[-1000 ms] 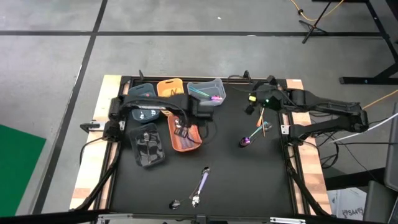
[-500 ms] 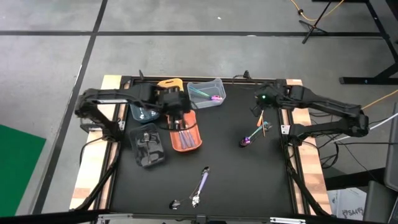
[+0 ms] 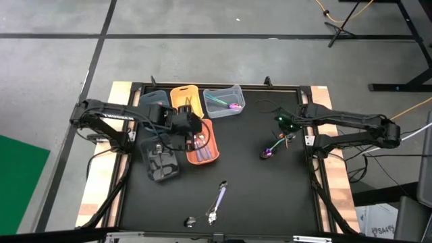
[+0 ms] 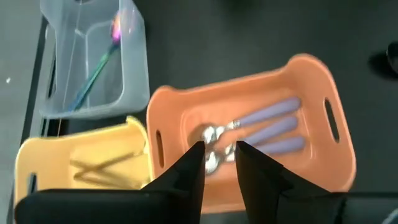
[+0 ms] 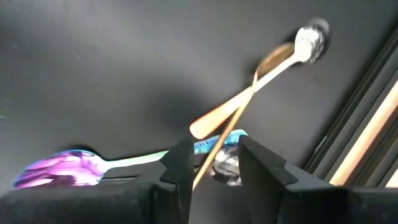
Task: Sort silverware by color (type)
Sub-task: Put the gold spoon into the yellow bin
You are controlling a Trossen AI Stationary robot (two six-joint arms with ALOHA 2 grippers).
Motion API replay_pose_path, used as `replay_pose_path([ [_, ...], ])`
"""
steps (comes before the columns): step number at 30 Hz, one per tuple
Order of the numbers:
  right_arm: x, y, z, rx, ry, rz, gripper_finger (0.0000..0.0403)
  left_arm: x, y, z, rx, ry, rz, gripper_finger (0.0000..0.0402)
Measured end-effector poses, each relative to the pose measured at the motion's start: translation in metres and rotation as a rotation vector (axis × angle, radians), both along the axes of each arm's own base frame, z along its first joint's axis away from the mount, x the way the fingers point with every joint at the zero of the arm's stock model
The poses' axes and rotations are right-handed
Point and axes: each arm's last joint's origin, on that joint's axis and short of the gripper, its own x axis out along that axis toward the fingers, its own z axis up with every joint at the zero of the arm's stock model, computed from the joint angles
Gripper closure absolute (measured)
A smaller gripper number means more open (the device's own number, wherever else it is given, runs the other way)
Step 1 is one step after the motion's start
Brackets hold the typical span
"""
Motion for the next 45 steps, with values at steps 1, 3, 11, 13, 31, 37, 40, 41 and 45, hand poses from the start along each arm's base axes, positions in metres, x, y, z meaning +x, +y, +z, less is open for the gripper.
replay_pose_path([
  [1, -0.001, 0.000, -0.003, 0.004, 0.009, -0.007, 0.0292, 0.001, 0.000, -0.003, 0.000, -0.006, 0.000, 0.0319],
  [3, -0.003, 0.001, -0.008, 0.007, 0.022, -0.027, 0.0292, 0.002, 0.000, -0.011, 0.000, -0.005, 0.001, 0.0319],
  [11, -0.005, 0.001, -0.035, -0.027, 0.002, -0.062, 0.0292, 0.007, 0.000, -0.015, 0.000, -0.054, -0.002, 0.0319],
  [13, -0.006, 0.001, -0.041, -0.020, -0.005, -0.063, 0.0292, 0.007, 0.000, -0.015, 0.001, -0.057, -0.002, 0.0319],
  [31, -0.017, 0.004, -0.073, -0.049, 0.008, -0.140, 0.0292, 0.008, 0.000, -0.014, 0.001, -0.072, -0.002, 0.0319],
  [37, -0.019, 0.004, -0.075, -0.072, 0.020, -0.144, 0.0292, 0.009, 0.000, -0.014, 0.001, -0.078, -0.002, 0.0319],
  [40, -0.018, 0.003, -0.075, -0.100, 0.018, -0.150, 0.0292, 0.011, 0.000, -0.012, 0.000, -0.102, -0.002, 0.0319],
  [41, -0.018, 0.003, -0.075, -0.101, 0.018, -0.150, 0.0292, 0.011, 0.000, -0.012, 0.000, -0.108, -0.002, 0.0319],
  [45, -0.018, 0.003, -0.075, -0.098, 0.018, -0.149, 0.0292, 0.011, 0.000, -0.012, 0.000, -0.114, -0.002, 0.0319],
])
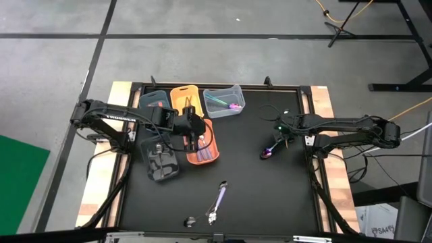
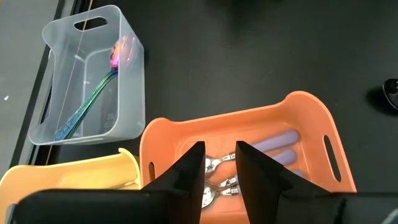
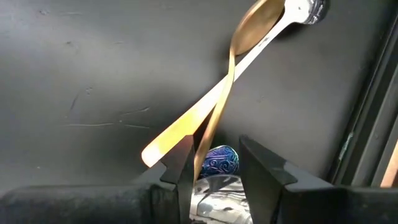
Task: Sort silverware by color (type)
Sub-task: Put the gold spoon into the yellow bin
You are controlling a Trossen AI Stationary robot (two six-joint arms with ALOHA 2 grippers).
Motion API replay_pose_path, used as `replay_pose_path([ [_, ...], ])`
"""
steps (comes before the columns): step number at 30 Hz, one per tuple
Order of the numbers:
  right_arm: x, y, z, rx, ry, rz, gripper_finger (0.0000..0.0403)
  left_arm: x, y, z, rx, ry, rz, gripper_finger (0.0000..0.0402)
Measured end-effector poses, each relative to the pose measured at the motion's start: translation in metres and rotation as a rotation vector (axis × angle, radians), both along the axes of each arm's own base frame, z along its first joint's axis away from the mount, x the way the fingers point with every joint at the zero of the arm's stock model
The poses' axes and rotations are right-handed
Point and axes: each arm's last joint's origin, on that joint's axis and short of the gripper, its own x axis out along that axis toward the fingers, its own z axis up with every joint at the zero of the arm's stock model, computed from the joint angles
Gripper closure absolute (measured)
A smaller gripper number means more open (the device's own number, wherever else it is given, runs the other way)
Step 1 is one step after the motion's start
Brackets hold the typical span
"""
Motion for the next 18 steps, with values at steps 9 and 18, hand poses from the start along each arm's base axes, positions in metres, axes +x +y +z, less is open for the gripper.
replay_pose_path([
  [9, 0.0000, 0.0003, -0.0001, 0.009, -0.002, 0.002, 0.0292, 0.0001, 0.0000, 0.0001, 0.000, -0.001, 0.000, 0.0319],
  [18, 0.0018, -0.0004, -0.0055, 0.022, 0.041, 0.002, 0.0292, 0.0001, 0.0000, 0.0001, 0.000, -0.001, 0.000, 0.0319],
])
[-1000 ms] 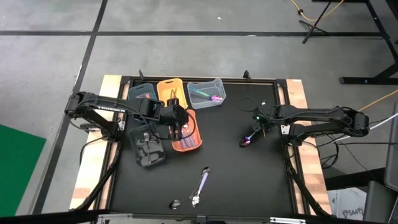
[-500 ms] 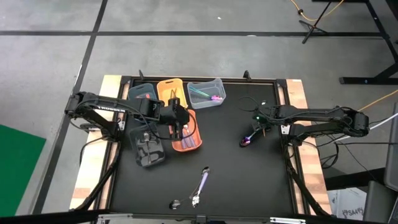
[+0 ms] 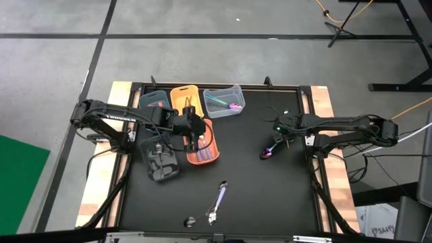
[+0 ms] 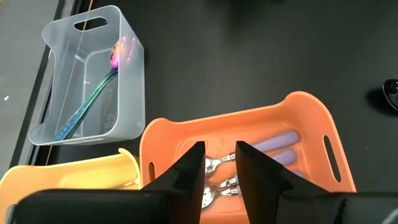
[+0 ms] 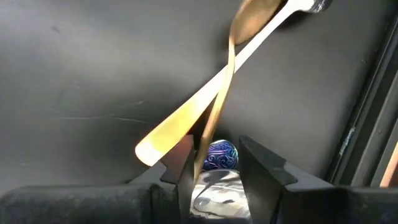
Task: Sort silverware by color (type)
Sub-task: Put the gold spoon into the yellow bin
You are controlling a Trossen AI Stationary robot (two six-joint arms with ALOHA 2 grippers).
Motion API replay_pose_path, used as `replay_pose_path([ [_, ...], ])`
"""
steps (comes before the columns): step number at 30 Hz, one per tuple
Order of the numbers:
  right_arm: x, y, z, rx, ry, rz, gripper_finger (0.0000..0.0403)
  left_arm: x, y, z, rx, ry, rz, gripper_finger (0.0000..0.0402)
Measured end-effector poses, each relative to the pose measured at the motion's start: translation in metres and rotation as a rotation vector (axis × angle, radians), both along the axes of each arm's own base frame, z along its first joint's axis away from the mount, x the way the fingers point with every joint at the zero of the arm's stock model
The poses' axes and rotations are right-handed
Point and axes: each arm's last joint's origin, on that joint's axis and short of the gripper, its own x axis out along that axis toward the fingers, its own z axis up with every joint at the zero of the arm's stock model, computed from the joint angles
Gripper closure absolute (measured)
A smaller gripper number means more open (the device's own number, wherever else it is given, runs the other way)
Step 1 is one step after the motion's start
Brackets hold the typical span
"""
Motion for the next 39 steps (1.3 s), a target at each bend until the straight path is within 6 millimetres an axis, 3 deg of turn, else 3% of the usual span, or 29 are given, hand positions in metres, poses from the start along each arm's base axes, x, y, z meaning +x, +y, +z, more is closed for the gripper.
replay_pose_path([
  [23, 0.011, -0.004, -0.012, 0.008, 0.032, 0.007, 0.0295, 0.000, 0.000, 0.000, 0.000, 0.000, 0.000, 0.0319],
  [33, 0.011, -0.004, -0.012, 0.009, 0.024, 0.008, 0.0390, 0.000, 0.000, 0.000, 0.000, 0.000, 0.000, 0.0319],
  [39, 0.011, -0.004, -0.013, 0.009, 0.026, 0.008, 0.0390, 0.000, 0.000, 0.000, 0.000, 0.000, 0.000, 0.0319],
])
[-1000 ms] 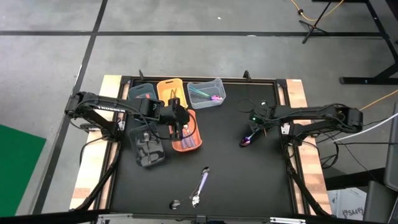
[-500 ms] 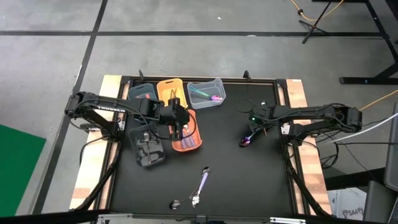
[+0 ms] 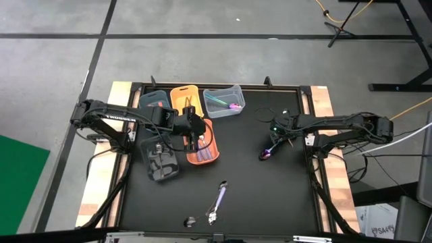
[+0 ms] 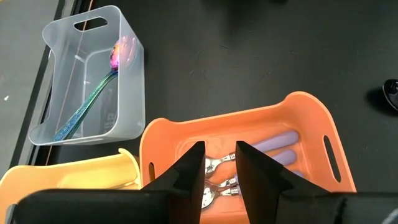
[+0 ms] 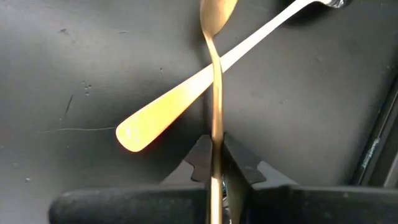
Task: Sort silverware by color (type)
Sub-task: Put the gold spoon into the yellow bin
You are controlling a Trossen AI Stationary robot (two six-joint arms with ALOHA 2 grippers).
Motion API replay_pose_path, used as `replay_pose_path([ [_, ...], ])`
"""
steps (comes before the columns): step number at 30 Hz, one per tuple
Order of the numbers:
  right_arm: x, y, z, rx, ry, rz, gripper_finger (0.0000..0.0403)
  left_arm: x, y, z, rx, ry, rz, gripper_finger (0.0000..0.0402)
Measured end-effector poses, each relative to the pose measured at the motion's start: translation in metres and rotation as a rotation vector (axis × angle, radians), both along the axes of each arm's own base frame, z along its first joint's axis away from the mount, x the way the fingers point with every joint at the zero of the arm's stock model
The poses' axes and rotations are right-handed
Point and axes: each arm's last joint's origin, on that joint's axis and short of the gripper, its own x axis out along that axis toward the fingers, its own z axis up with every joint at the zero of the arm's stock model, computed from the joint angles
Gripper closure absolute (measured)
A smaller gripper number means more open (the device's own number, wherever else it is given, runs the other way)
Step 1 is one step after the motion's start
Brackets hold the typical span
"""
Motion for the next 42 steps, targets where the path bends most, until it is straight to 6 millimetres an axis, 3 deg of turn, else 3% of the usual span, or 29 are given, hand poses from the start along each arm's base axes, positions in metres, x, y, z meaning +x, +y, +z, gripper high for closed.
replay_pose_path([
  [8, 0.005, -0.002, 0.007, -0.012, 0.000, 0.022, 0.0398, 0.000, 0.000, 0.000, 0.000, 0.000, 0.000, 0.0319],
  [22, 0.035, -0.014, 0.052, -0.117, -0.069, 0.188, 0.0401, 0.000, 0.000, 0.000, -0.001, -0.001, 0.002, 0.0319],
  [32, 0.066, -0.018, 0.081, -0.207, -0.208, 0.670, 0.0401, 0.000, 0.016, 0.000, -0.042, -0.024, 0.116, 0.0319],
  [42, 0.092, 0.014, 0.093, -0.500, -0.122, 1.387, 0.0400, -0.002, 0.036, 0.000, -0.071, -0.041, 0.217, 0.0319],
])
